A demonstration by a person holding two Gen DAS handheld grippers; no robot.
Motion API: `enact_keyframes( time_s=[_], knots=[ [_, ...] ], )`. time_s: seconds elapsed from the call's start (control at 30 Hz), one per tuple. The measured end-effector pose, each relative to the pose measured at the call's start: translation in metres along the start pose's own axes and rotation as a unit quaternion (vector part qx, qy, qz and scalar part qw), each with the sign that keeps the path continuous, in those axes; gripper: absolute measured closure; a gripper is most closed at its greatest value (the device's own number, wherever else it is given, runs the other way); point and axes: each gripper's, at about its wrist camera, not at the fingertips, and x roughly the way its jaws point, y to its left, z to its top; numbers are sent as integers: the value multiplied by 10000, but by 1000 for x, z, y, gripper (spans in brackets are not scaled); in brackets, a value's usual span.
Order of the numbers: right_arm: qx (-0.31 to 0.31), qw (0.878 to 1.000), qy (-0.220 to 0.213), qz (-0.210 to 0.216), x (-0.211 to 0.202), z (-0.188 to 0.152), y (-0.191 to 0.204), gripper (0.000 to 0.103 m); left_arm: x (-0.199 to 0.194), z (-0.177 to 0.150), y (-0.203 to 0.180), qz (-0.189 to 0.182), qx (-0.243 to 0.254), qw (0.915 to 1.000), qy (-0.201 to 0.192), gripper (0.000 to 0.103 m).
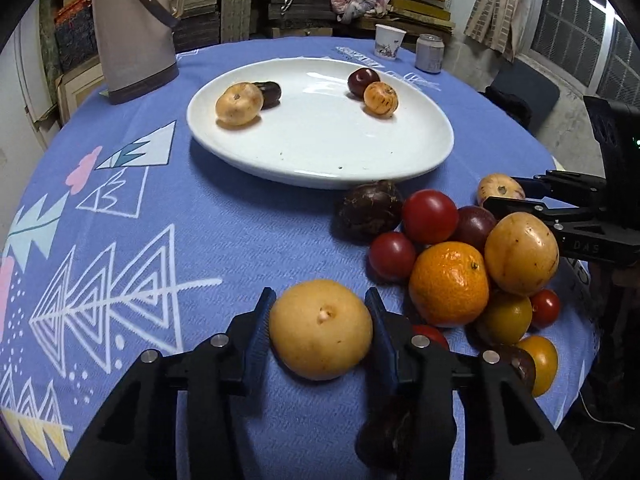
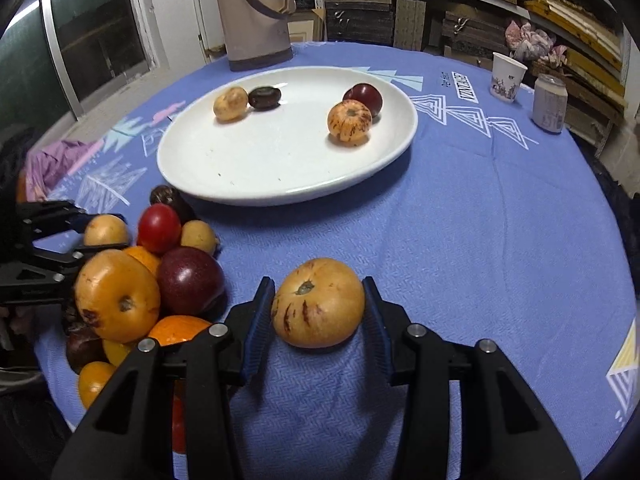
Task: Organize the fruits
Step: 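Grasp another pale pear with the left tool while the right tool grasps another striped tomato, then carry both fruits onto the white plate and open both tools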
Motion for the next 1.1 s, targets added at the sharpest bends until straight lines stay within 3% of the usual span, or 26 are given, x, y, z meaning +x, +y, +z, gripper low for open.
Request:
enact_keyframes(
  time_s=[0.27,0.37,0.47,0.53,0.73,1.1],
  knots=[
    [18,10000,64,-57,2,-2,-2,59,-12,-8,4,-13,-118,9999,81,55],
    [1,10000,60,-75,2,-3,-1,59,-20,-11,4,-111,-93,9999,-18,49],
    [-7,9999,73,-107,2,-3,-1,59,-9,-12,7,-79,-176,9997,147,50],
    [-13,9999,70,-149,1,-4,0,60,-8,-12,7,-109,-148,9998,10,57],
    [132,9998,-46,-168,-9,-3,-8,60,-12,-12,9,-127,-212,9997,10,57],
    [26,9985,-520,-148,-53,6,-4,60,-46,4,17,-84,-394,9984,-405,57]
  ],
)
